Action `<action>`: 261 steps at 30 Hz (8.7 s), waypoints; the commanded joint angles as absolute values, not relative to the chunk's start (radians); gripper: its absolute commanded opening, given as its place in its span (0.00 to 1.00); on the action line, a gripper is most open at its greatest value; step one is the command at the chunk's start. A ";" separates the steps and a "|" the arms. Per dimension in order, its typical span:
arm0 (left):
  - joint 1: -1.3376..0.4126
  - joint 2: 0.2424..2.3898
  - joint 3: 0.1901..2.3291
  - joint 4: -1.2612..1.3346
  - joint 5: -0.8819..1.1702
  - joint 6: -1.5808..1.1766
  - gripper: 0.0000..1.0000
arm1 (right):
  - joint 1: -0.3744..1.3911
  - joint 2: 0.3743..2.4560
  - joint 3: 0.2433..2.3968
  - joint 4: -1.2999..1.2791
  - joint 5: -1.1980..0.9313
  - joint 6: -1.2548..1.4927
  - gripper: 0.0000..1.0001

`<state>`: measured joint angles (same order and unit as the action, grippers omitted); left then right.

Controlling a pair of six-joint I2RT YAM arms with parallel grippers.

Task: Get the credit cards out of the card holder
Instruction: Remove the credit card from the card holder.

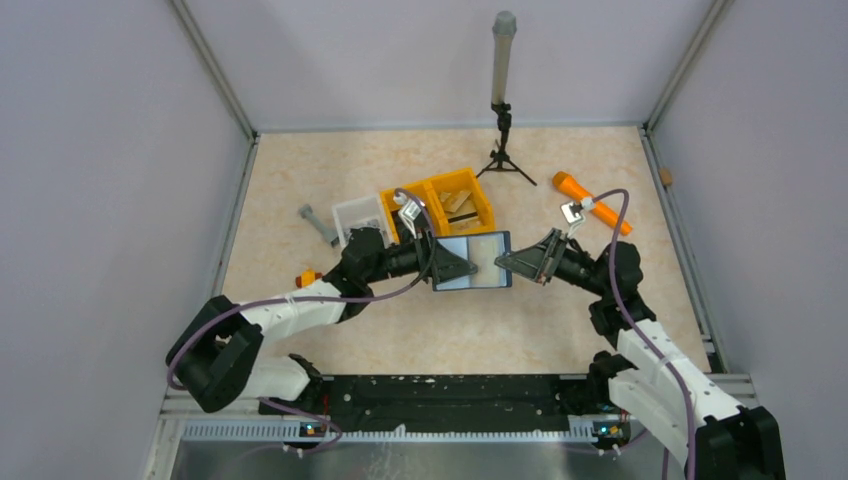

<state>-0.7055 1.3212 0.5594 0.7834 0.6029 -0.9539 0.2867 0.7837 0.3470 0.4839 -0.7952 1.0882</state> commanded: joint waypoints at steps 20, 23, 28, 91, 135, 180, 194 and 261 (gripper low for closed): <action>-0.807 1.302 0.731 0.460 0.434 -0.720 0.28 | 0.290 0.737 0.353 0.548 -0.787 1.113 0.00; -0.806 1.292 0.724 0.462 0.433 -0.718 0.19 | 0.290 0.734 0.362 0.526 -0.782 1.098 0.04; -0.801 1.267 0.702 0.487 0.441 -0.734 0.12 | 0.290 0.735 0.367 0.501 -0.778 1.078 0.12; -0.887 1.617 1.528 -0.432 -0.015 -0.576 0.75 | 0.316 0.766 0.669 -0.214 -0.476 0.510 0.00; -0.884 1.262 1.029 -0.335 -0.109 -0.600 0.43 | 0.317 0.765 0.575 -0.105 -0.517 0.618 0.00; -0.689 1.322 0.697 0.706 0.704 -1.042 0.38 | 0.317 0.825 0.304 0.671 -0.772 1.159 0.00; -0.687 1.301 0.679 0.951 0.780 -1.140 0.13 | 0.316 0.821 0.307 0.645 -0.777 1.147 0.00; -0.682 1.287 0.683 0.780 0.781 -1.080 0.24 | 0.299 0.803 0.343 0.640 -0.799 1.162 0.00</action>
<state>-0.6754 1.2926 0.6556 0.6518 0.7475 -1.0565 0.3000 0.7998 0.3031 0.5999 -0.7883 1.1721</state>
